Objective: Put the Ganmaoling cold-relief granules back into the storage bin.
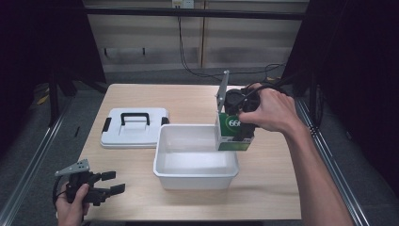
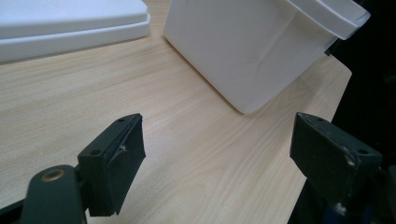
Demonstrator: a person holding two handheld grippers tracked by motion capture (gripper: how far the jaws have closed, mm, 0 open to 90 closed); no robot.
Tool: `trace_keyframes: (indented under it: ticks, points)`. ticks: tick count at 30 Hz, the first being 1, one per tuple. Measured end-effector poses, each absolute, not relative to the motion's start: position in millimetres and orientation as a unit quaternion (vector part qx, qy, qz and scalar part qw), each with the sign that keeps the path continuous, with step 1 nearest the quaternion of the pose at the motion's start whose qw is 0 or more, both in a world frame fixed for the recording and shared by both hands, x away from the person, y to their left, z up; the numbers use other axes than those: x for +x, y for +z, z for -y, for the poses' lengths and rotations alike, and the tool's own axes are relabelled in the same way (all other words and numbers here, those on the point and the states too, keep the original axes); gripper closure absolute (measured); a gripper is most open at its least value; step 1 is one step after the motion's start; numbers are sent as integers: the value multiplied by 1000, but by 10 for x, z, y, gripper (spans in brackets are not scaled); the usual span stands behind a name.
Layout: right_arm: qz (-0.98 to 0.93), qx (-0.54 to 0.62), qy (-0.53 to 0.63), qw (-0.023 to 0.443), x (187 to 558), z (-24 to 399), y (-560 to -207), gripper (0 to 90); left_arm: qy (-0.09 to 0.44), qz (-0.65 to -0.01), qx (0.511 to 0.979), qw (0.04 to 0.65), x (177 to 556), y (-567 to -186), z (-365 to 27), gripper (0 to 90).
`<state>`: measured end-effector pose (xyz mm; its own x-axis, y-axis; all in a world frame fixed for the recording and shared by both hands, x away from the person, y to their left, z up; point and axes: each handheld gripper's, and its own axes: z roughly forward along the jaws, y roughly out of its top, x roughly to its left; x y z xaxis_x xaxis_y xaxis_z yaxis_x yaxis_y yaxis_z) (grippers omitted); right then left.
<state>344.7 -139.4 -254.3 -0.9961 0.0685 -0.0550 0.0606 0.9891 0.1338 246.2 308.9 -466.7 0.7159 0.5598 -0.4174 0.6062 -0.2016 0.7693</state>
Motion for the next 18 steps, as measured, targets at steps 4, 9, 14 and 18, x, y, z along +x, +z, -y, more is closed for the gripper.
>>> trace_keyframes:
  ticks: [4, 9, 14, 18]
  points:
    - [-997, 29, 68, 26, 3466, 1316, -2591, 161, -24, -375, 775, 508, 2463, -4666, -3091, 178]
    - [-997, 22, 70, 27, 3483, 1223, -2672, 161, -25, -377, 773, 510, 2461, -4665, -3093, 178]
    - [-997, 19, 67, 17, 3529, 1129, -2768, 160, -25, -375, 775, 508, 2469, -4669, -3089, 178]
    - [-998, 21, 62, 11, 3566, 1074, -2853, 160, -26, -375, 773, 511, 2466, -4668, -3092, 178]
